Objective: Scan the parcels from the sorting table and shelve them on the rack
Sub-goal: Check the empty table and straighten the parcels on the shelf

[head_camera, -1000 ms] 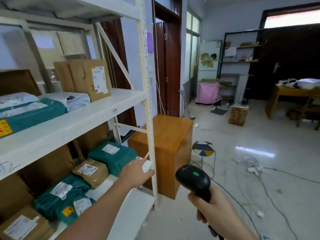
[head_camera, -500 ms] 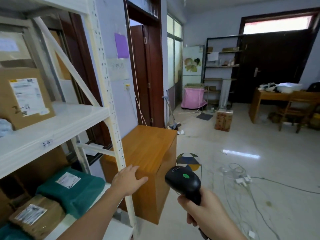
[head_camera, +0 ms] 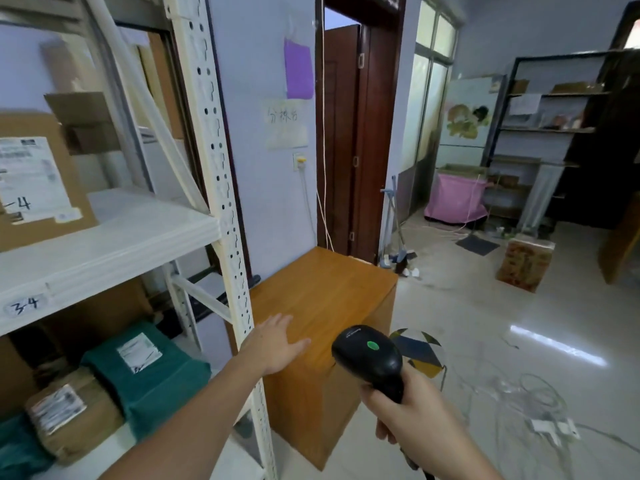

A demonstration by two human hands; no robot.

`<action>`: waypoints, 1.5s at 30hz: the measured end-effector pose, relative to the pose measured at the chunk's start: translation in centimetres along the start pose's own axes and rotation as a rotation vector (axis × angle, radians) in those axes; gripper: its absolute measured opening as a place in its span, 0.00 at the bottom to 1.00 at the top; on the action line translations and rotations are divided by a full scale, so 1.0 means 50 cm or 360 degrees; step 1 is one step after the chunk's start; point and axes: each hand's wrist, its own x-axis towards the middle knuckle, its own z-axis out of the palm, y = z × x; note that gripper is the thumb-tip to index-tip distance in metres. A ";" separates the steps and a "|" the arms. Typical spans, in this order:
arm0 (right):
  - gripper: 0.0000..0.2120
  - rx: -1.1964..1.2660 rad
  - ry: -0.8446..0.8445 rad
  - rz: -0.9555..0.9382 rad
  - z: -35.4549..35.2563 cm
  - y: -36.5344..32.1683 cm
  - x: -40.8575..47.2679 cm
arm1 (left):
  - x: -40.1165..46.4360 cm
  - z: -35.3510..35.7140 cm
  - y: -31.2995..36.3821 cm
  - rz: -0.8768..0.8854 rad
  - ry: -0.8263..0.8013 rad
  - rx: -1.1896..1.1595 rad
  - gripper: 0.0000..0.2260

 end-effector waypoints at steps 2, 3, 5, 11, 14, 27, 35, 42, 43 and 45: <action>0.03 0.0021 -0.0022 -0.0027 0.000 0.003 0.052 | 0.043 -0.002 -0.004 -0.0003 0.0001 0.0015 0.37; 0.03 0.0035 -0.0026 -0.0046 0.001 0.003 0.077 | 0.065 -0.004 -0.006 0.0002 -0.0001 0.0024 0.36; 0.04 0.0059 -0.0039 -0.0070 0.001 0.001 0.126 | 0.107 -0.011 -0.008 -0.0001 -0.0013 0.0034 0.35; 0.03 0.0022 -0.0121 -0.0116 0.002 -0.012 0.263 | 0.223 -0.031 -0.026 -0.0019 -0.0008 0.0083 0.36; 0.03 -0.0004 -0.0179 -0.0140 0.003 -0.011 0.321 | 0.257 -0.033 -0.033 -0.0052 -0.0009 0.0109 0.36; 0.05 -0.0152 -0.0713 -0.0337 -0.004 0.015 0.460 | 0.189 0.009 -0.095 -0.0391 0.0113 -0.0386 0.55; 0.07 -0.0248 -0.1039 -0.0453 0.042 0.020 0.457 | 0.013 0.081 -0.136 -0.0938 0.0257 -0.0419 0.32; 0.06 -0.0236 -0.1261 -0.0567 0.107 -0.002 0.396 | -0.178 0.101 -0.204 -0.1298 0.0488 -0.0365 0.28; 0.06 -0.0250 -0.1288 -0.0584 0.116 -0.005 0.385 | -0.198 0.101 -0.213 -0.1330 0.0504 -0.0331 0.27; 0.05 -0.0235 -0.1344 -0.0577 0.135 -0.015 0.363 | -0.231 0.098 -0.230 -0.1381 0.0509 -0.0287 0.28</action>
